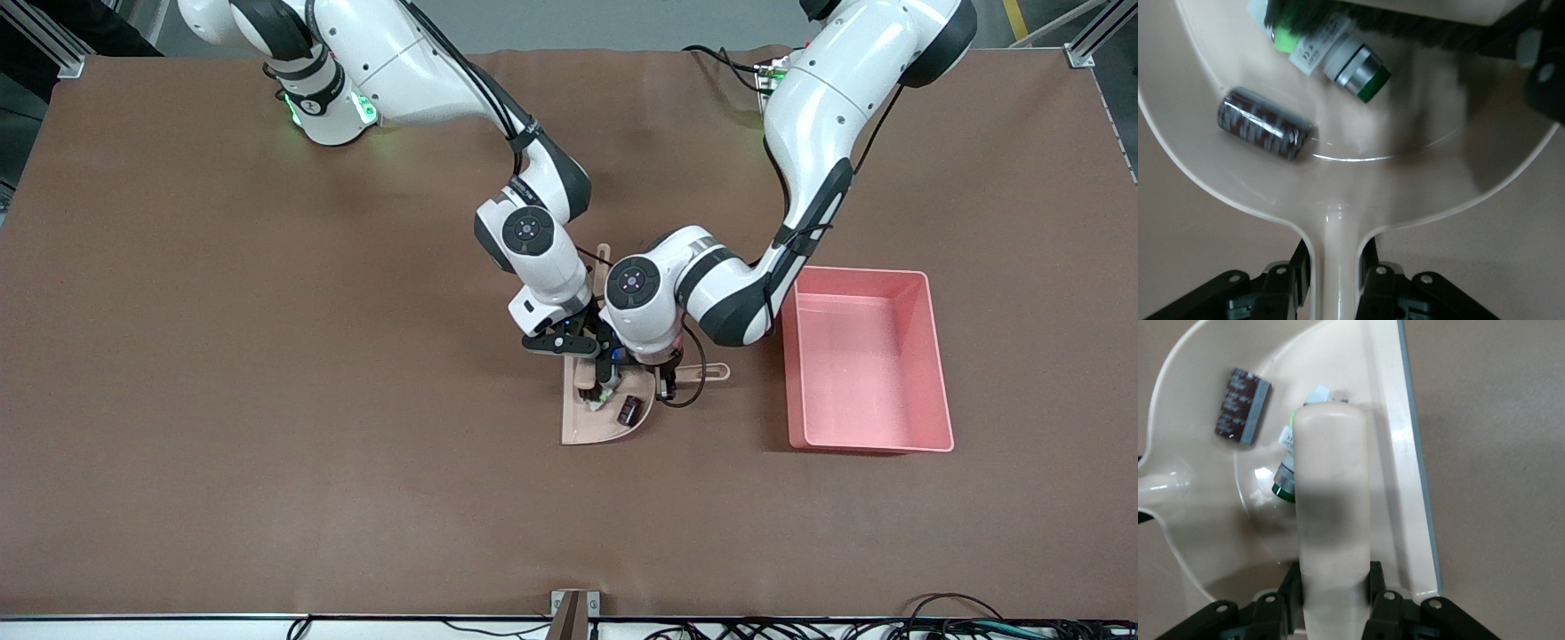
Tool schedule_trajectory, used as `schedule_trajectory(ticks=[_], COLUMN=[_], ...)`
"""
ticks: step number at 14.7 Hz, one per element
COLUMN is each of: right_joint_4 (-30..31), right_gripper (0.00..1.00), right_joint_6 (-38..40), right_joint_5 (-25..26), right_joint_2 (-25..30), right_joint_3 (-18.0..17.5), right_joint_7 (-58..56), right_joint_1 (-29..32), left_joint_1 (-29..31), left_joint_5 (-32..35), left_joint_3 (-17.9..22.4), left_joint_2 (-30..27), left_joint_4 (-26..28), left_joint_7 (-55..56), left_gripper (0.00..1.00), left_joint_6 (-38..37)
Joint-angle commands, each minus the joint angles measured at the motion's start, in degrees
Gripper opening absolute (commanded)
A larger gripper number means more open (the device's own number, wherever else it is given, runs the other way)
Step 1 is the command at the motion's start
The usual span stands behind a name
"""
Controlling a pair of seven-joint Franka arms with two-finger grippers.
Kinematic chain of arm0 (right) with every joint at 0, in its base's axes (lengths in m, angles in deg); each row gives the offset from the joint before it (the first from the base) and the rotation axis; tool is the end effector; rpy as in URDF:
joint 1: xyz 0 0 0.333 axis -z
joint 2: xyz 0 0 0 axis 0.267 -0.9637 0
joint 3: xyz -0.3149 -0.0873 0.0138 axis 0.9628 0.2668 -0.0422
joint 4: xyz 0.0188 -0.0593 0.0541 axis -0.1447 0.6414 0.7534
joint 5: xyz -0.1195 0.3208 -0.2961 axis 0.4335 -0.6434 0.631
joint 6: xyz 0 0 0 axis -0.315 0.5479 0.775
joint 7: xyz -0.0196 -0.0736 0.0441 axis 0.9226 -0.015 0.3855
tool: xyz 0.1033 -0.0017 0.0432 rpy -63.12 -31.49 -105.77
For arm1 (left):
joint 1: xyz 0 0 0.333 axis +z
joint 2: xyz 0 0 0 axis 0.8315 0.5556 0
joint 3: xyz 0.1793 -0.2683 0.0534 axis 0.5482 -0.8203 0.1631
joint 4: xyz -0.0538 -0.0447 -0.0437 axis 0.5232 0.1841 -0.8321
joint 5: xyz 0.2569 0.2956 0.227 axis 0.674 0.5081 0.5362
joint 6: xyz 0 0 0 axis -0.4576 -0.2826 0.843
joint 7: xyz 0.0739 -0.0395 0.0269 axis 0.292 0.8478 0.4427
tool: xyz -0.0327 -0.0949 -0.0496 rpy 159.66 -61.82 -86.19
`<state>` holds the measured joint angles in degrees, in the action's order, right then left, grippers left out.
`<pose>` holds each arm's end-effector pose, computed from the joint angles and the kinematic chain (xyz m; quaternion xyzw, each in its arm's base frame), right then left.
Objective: Clean e-waste and dump in bin
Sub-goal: 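Sweep the capacitor and switch into the dustpan with the right gripper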
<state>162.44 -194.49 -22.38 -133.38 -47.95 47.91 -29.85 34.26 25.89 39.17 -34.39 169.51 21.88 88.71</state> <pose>0.5684 0.5563 0.1863 -0.9867 0.0859 -0.0457 0.1302 0.6325 -0.4443 0.1899 -0.6949 0.7065 0.0497 0.1249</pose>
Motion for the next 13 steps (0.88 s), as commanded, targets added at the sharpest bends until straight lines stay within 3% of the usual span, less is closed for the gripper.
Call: schedule_trajectory(ticks=[1,8,13], right_joint_4=[-1.1,0.0,13.2], right_gripper=[0.01,0.02,0.02], right_joint_6=[2.2,18.0,18.4], right_joint_5=[0.0,-0.1,0.2], right_joint_2=[-0.3,7.0,17.3], right_joint_3=[0.2,0.2,0.5], right_joint_7=[-5.7,-16.2,-28.5], right_joint_1=[3.4,15.4,26.8], left_joint_1=[-0.8,2.1,2.6], left_joint_5=[0.5,0.4,-4.1], left_joint_3=[0.2,-0.4,-0.8], left_joint_2=[2.1,2.0,1.0], left_joint_4=[-2.4,-1.3,-0.6], left_joint_7=[1.4,0.2,-0.4], left_gripper=[0.18,0.18,0.17], left_joint_6=[0.6,9.6,13.5])
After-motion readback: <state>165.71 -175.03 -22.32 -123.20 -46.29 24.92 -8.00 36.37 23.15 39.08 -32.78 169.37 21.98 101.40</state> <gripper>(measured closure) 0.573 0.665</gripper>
